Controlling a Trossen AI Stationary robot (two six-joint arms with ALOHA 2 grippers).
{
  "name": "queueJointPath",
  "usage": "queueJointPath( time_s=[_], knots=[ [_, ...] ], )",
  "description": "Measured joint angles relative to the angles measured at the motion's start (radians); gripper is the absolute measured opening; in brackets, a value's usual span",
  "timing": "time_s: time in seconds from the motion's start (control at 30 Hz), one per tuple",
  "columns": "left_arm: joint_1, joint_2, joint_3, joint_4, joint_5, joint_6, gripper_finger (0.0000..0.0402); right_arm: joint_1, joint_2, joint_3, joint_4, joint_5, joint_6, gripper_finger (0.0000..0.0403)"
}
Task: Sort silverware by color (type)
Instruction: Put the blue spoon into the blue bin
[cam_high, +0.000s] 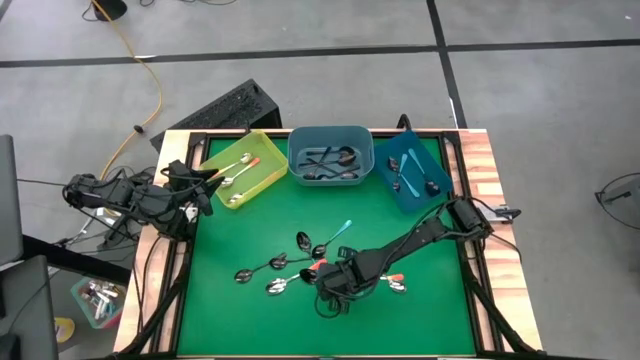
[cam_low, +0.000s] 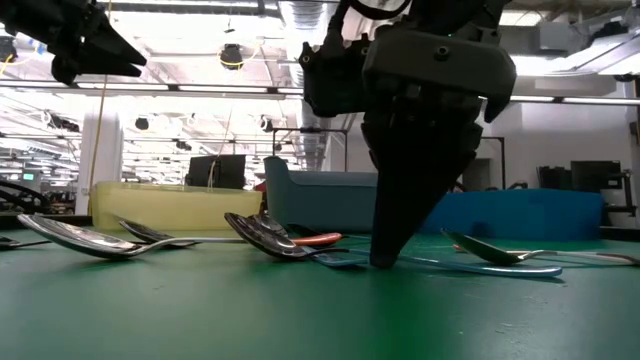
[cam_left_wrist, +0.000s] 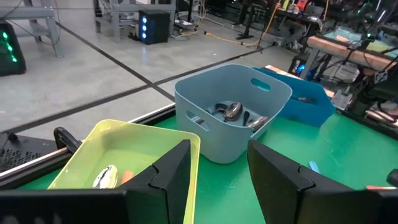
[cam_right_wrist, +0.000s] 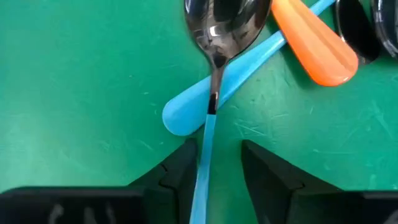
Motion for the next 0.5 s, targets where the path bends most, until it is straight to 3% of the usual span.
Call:
queueJointPath(
  time_s=[0.5],
  knots=[
    [0.000,0.000,0.000,-0.014,0.005,0.015,0.0143,-0.003,0.000,0.000,0.002,0.001,-0.003,0.0058]
  ],
)
